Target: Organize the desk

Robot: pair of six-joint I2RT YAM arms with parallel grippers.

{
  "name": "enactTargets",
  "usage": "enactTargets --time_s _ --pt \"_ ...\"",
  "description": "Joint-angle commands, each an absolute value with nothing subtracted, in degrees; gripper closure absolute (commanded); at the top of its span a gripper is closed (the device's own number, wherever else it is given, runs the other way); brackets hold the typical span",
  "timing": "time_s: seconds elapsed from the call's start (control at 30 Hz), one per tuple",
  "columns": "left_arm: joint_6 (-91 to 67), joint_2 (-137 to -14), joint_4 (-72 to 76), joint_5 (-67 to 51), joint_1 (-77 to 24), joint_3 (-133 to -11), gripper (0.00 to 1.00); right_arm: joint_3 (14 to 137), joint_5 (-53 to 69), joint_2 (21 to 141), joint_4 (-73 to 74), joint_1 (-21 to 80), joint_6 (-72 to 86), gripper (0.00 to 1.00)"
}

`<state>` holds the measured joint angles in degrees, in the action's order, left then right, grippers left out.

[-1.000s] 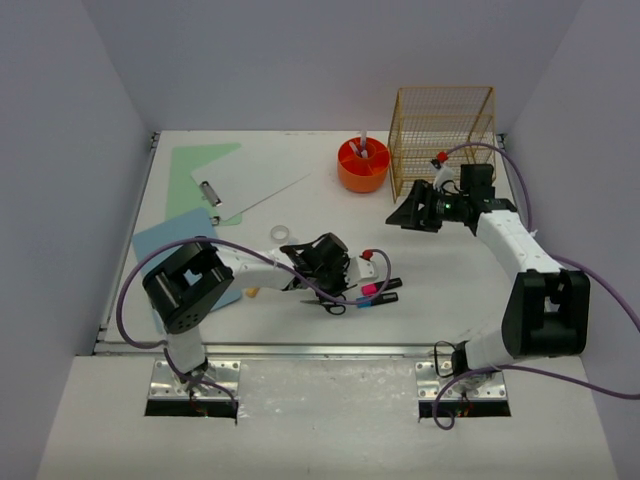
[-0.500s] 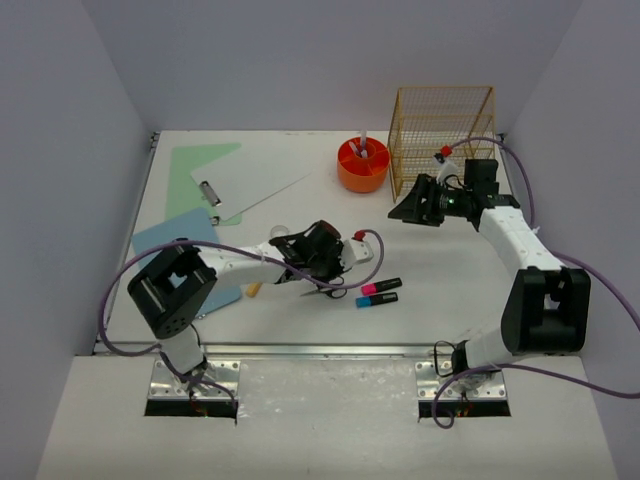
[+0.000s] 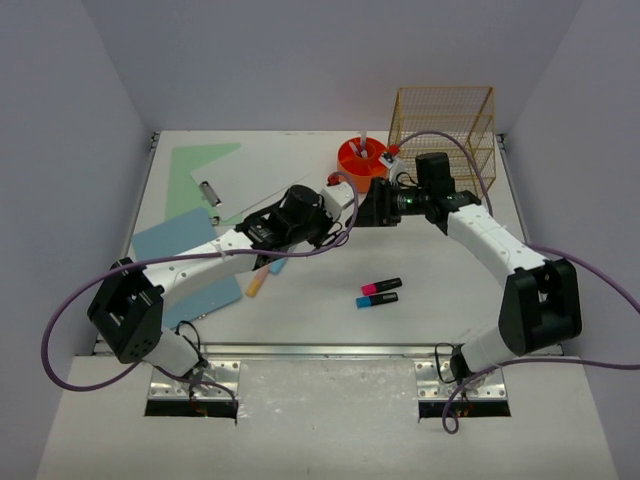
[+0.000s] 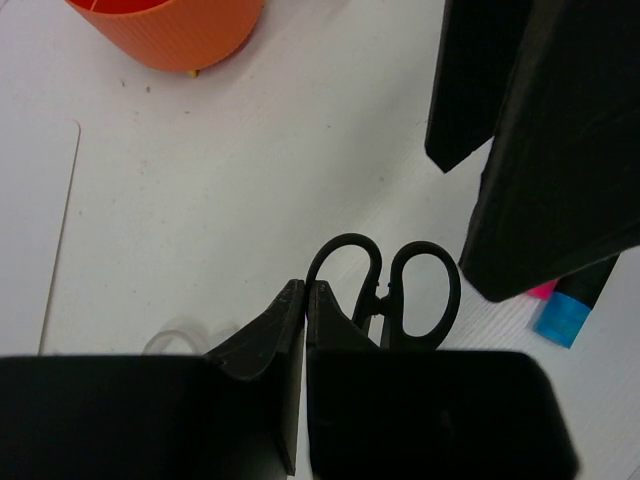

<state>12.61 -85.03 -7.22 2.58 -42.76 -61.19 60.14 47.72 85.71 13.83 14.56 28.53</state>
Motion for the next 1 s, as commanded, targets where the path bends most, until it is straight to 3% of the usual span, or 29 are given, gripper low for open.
enactTargets --time_s 0.0,0.43,0.9,0.97 --pt "9.56 -83.74 -6.68 4.15 -42.52 -63.28 1.0 64.54 49.13 88.92 8.14 17.13 32.77 0.36" --pt "8.53 -83.65 -6.42 4.22 -42.45 -63.79 1.0 65.5 47.99 94.66 8.55 18.96 30.41 0.44" --pt "7.22 -84.37 -5.46 4.5 -42.1 -64.77 1.0 65.73 50.19 95.62 8.61 20.83 27.97 0.72" --pt "7.19 -84.45 -5.54 4.14 -42.1 -64.79 1.0 66.07 49.77 95.64 8.79 20.83 27.62 0.89"
